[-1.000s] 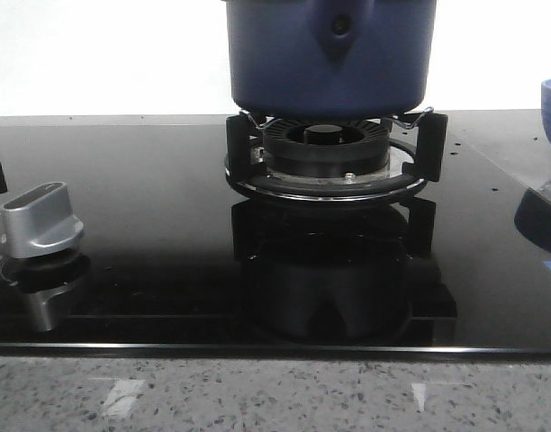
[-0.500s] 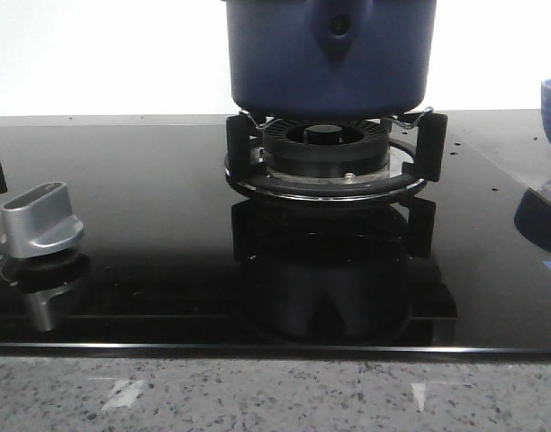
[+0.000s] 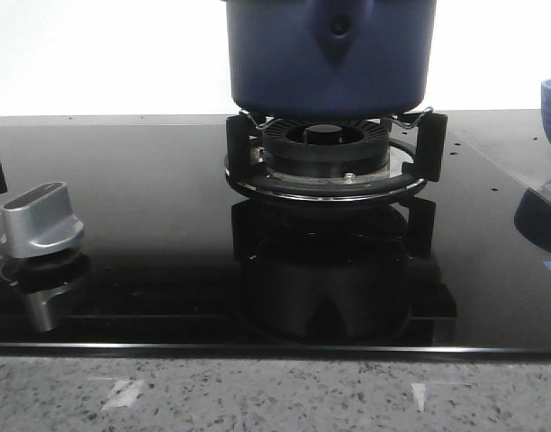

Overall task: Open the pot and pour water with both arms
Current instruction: 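Reach the right gripper to the light blue bowl and grasp its rim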

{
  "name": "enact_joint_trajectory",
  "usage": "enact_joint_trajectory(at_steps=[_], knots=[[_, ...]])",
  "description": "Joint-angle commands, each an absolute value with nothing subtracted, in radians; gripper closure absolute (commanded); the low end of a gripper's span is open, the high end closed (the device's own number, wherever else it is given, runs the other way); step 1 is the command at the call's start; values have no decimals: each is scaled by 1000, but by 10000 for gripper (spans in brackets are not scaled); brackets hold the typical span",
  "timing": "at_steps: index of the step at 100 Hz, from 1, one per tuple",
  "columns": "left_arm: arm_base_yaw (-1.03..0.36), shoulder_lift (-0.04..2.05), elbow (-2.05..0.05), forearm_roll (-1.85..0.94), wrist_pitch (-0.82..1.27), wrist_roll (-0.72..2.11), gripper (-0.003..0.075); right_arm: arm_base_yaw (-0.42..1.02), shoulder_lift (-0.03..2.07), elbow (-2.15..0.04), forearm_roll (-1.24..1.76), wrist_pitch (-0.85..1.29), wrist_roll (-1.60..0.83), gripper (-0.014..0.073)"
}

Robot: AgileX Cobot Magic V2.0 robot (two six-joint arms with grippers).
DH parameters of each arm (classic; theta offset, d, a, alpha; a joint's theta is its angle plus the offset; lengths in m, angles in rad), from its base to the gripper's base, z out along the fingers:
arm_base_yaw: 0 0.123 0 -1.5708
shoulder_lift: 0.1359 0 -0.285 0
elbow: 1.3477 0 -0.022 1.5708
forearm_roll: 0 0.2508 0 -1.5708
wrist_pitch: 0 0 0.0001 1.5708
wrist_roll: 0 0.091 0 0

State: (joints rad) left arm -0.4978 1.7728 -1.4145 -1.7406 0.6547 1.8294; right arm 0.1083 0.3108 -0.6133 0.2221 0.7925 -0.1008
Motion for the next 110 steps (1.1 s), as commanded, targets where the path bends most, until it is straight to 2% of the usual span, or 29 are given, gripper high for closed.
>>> enact_joint_trajectory(at_steps=[1,47,56,66,85,110], knots=[[-501,1726,-1450,-1794,699,1830,355,110,329,-647,220,727,-109,139],[-500,1691,-1454,-1793,699,1830,355,110,332,-647,218,728,-99,139],[-483,1666,-1454,-1793,697,1830,355,110,354,-647,202,728,-59,162],[-447,1634,-1454,-1793,699,1828,355,110,397,-650,169,728,-17,192],[-348,1563,-1454,-1787,703,1821,355,110,530,-719,137,740,21,191],[-173,1496,-1454,-1694,767,1729,355,49,798,-922,-54,809,145,191]])
